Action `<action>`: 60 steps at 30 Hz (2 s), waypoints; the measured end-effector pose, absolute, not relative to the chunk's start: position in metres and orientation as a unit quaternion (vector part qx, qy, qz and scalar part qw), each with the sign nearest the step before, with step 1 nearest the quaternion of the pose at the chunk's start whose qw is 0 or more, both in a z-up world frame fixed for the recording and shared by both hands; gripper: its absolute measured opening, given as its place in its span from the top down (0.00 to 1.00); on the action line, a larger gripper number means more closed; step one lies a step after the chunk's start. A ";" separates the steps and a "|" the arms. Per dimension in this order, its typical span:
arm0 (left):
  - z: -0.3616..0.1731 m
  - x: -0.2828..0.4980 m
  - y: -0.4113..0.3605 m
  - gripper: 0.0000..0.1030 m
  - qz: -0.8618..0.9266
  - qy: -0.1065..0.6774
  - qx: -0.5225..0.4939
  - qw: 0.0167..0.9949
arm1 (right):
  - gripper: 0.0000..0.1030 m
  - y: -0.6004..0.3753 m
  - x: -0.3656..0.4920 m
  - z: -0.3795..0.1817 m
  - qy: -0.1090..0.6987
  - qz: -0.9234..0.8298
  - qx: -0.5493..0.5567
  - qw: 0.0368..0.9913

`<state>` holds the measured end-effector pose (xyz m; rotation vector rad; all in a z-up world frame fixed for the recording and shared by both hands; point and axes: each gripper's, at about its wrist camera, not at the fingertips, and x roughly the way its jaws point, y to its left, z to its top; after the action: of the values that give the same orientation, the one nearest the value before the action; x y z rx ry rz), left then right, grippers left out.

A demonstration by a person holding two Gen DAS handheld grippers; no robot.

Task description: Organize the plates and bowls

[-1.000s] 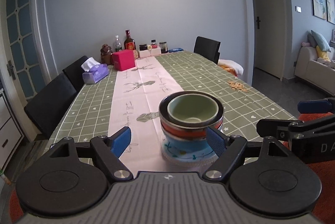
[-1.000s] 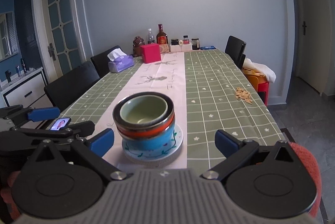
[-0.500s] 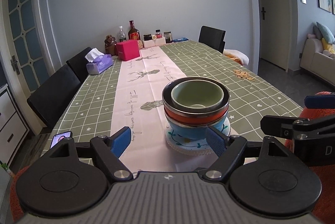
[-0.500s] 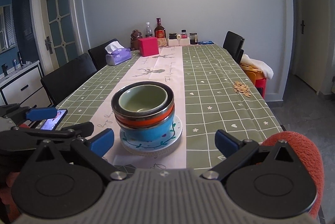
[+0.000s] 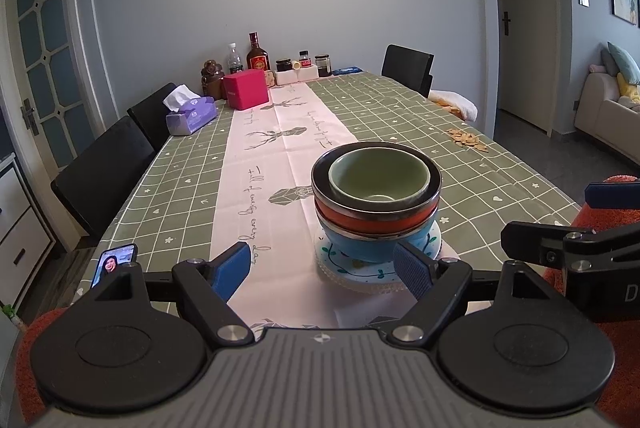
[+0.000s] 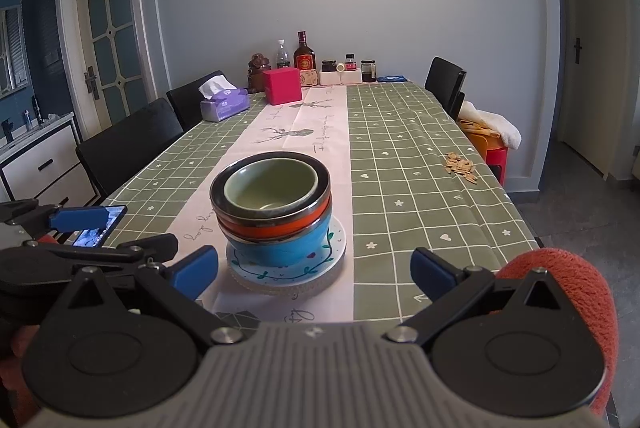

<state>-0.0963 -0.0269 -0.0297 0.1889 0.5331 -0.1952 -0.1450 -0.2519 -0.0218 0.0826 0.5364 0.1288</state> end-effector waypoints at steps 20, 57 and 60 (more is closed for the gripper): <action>-0.029 -0.095 -0.027 0.08 -0.094 0.263 0.090 0.956 | 0.03 -0.251 -0.146 -0.020 0.262 0.064 0.035 0.962; -0.022 -0.101 -0.021 0.08 -0.093 0.249 0.087 0.960 | 0.03 -0.247 -0.149 -0.016 0.254 0.061 0.031 0.965; -0.022 -0.101 -0.021 0.08 -0.093 0.249 0.087 0.960 | 0.03 -0.247 -0.149 -0.017 0.256 0.061 0.032 0.964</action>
<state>-0.1007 -0.0205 -0.0218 0.1767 0.5050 -0.1884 -0.1491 -0.2471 -0.0165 0.0651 0.5183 0.1231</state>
